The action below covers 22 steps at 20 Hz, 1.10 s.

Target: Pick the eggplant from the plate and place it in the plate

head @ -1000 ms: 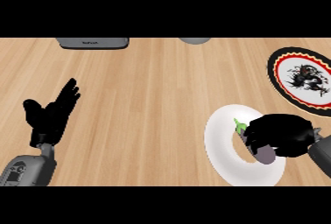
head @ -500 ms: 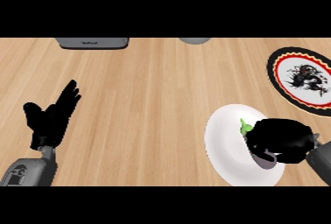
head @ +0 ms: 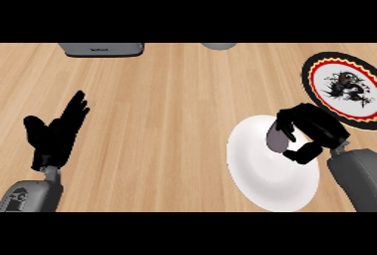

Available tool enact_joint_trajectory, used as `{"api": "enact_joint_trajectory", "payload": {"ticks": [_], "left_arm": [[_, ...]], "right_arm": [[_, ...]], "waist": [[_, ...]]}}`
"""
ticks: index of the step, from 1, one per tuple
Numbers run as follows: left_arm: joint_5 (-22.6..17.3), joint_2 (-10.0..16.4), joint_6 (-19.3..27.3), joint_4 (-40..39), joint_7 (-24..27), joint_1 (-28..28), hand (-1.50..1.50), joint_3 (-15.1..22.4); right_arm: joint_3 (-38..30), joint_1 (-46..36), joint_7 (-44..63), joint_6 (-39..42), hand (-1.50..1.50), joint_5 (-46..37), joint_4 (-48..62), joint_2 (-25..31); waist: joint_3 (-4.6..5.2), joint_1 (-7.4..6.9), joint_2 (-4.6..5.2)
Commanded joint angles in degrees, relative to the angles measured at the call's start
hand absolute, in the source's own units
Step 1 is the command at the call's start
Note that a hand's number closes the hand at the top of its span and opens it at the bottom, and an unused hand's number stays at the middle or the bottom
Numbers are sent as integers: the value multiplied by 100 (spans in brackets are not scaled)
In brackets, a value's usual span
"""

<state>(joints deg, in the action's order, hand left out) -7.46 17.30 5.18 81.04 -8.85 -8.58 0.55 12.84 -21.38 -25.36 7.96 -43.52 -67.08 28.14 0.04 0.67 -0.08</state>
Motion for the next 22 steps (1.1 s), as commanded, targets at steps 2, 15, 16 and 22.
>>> {"api": "enact_joint_trajectory", "payload": {"ticks": [2,15,16,22], "left_arm": [[84,4,27,-52,7,24,0,29],[120,-214,-49,-45,157,21,0,30],[26,-101,-245,-294,350,62,0,-126],[206,-192,-134,-56,160,-30,0,-31]], "right_arm": [[-964,-457,1890,-1117,150,121,-278,-875],[-2508,-1092,3084,-2210,150,37,71,-513],[-2520,-1103,3297,-2129,150,102,-133,-590],[-3302,-1350,2104,-2688,150,403,1643,86]], "waist": [[4,43,-47],[-6,-116,26],[-3,-91,19],[-11,-162,56]]}}
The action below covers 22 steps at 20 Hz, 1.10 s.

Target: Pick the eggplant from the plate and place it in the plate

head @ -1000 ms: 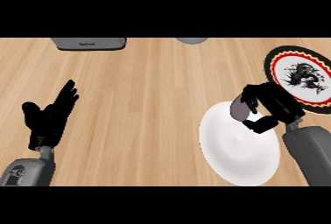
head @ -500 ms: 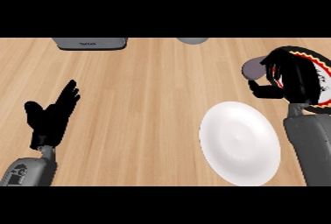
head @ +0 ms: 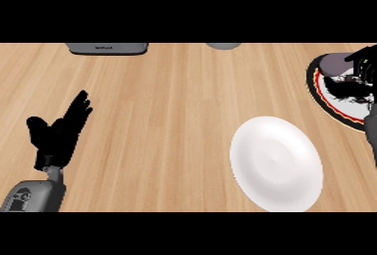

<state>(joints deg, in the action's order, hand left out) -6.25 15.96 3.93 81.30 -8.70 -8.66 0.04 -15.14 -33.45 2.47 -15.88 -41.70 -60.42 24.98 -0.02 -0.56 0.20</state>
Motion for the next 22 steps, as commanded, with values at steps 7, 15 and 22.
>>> {"api": "enact_joint_trajectory", "payload": {"ticks": [7,15,22], "left_arm": [[115,-68,-53,-34,-54,-162,0,-30],[153,-236,-97,-302,-69,-491,0,61],[248,-294,-15,-275,-91,-462,0,53]], "right_arm": [[-835,-493,-1612,-331,150,262,2813,1163],[-978,-1105,-1679,894,-150,429,4323,1556],[-1158,-899,-3394,616,-150,614,4437,1612]], "waist": [[-11,-100,42],[-24,-222,108],[-23,-128,75]]}}
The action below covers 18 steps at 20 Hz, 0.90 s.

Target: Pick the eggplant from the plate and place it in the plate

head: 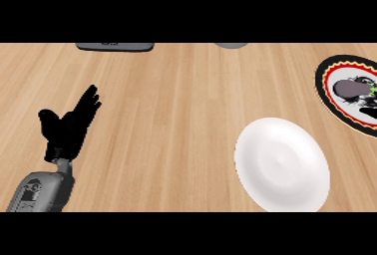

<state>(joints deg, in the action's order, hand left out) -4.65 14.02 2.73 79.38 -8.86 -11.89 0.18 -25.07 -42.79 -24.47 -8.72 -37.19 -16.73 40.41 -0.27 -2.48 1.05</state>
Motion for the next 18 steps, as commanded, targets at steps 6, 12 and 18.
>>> {"api": "enact_joint_trajectory", "payload": {"ticks": [6,12,18], "left_arm": [[-2,86,68,102,-195,-21,0,-147],[91,-101,115,97,-110,57,0,-30],[-63,43,-18,22,-265,-107,0,-262]], "right_arm": [[-875,-101,-2163,676,-150,1123,-161,-99],[-1281,-782,-799,1660,-150,1700,262,146],[-1493,-356,-662,3036,-150,2101,546,598]], "waist": [[-4,118,-43],[18,136,-64],[16,180,-59]]}}
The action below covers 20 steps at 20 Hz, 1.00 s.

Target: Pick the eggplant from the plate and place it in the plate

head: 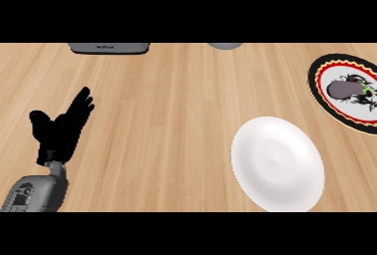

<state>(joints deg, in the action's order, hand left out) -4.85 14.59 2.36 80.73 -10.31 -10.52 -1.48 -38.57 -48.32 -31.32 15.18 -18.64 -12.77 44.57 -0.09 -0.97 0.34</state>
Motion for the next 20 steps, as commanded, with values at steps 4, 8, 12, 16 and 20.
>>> {"api": "enact_joint_trajectory", "payload": {"ticks": [4,8,12,16,20], "left_arm": [[65,-30,-19,-90,119,-95,0,-82],[61,-50,-96,222,4,109,0,17],[98,-130,-12,166,-127,-95,0,-3],[291,-273,60,59,57,-14,0,156],[66,-132,-182,-49,189,71,0,-61]], "right_arm": [[-111,491,-390,812,-150,291,89,316],[-198,668,-647,816,-150,380,175,431],[-136,755,-620,834,-150,360,180,600],[-206,1063,-932,725,-150,422,265,554],[-163,1065,-867,733,-150,369,260,801]], "waist": [[-8,-42,32],[-19,-127,50],[-16,-96,43],[-20,-97,53],[-24,-149,69]]}}
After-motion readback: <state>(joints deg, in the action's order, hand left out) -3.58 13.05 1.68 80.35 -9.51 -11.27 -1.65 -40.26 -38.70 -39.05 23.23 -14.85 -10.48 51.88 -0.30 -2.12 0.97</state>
